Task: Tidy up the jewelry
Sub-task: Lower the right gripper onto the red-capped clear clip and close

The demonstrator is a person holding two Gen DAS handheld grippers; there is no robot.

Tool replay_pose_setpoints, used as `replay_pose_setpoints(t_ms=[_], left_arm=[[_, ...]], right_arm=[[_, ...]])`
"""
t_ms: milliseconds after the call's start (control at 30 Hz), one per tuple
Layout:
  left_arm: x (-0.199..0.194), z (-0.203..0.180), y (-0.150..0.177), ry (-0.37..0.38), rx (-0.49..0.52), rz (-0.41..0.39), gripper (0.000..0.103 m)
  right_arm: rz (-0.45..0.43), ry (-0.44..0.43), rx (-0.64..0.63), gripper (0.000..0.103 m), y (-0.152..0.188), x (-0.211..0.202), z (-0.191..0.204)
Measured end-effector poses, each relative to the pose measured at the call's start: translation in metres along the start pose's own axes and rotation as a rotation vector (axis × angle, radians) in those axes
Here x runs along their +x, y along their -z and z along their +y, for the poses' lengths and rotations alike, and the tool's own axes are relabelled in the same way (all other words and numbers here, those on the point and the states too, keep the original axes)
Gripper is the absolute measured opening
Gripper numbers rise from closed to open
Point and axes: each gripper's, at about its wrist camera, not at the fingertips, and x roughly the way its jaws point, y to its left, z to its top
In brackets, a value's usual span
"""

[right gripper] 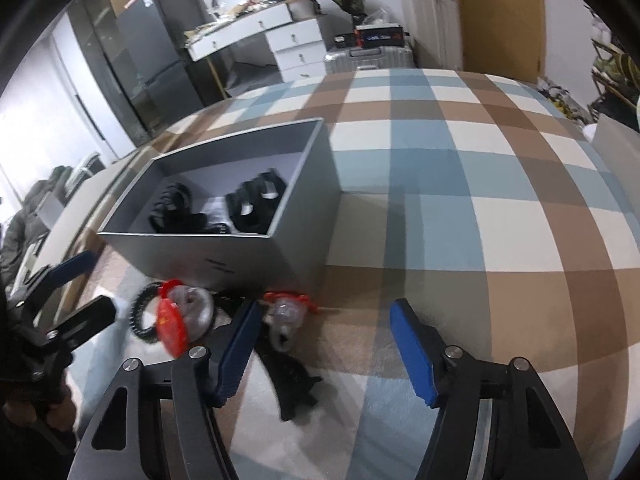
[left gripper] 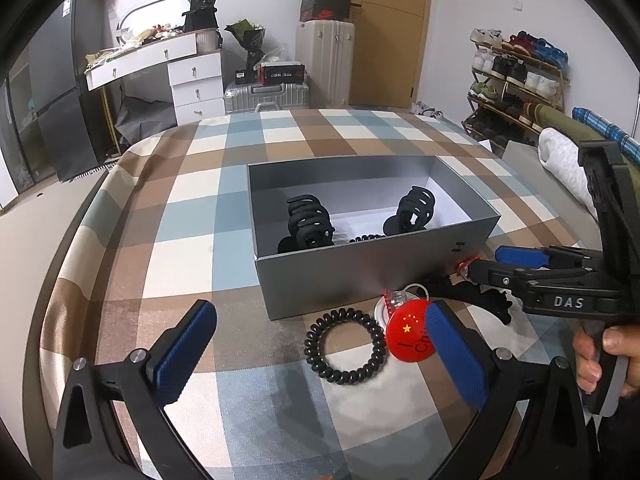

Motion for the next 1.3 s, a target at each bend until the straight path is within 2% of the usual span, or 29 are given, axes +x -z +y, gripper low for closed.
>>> replay_pose_setpoints(t_ms=[33,200,567,700,833,1067,1133,1267,1300], left_arm=[[0.000,0.000,0.000,-0.002,0.002,0.000,0.102],[0.003,0.003,0.000,-0.002,-0.012,0.008,0.102],[0.003,0.000,0.001,0.002,0.000,0.011,0.102],[0.003,-0.001,0.002,0.001,0.006,0.012,0.102],[0.003,0.001,0.001,0.003,0.000,0.012,0.102],[0.003,0.000,0.001,0.005,0.003,0.010,0.102],[0.004,-0.001,0.002,0.005,0.008,0.013,0.102],[0.005,-0.003,0.002,0.007,0.015,0.018,0.102],[0.005,-0.003,0.002,0.006,0.016,0.018,0.102]], right_arm=[[0.004,0.042,-0.008,0.066,0.000,0.000,0.001],[0.004,0.082,-0.013,0.067,0.002,-0.004,-0.005],[0.031,0.042,-0.063,0.069,0.002,0.001,0.007],[0.031,0.040,-0.070,0.065,0.002,0.001,0.006],[0.024,0.086,-0.070,0.063,0.001,-0.002,0.000],[0.028,0.087,-0.087,0.062,0.003,0.001,0.006],[0.025,0.081,-0.098,0.053,0.003,0.001,0.010],[0.019,0.085,-0.123,0.048,0.004,0.004,0.017],[0.018,0.086,-0.127,0.043,0.004,0.004,0.018]])
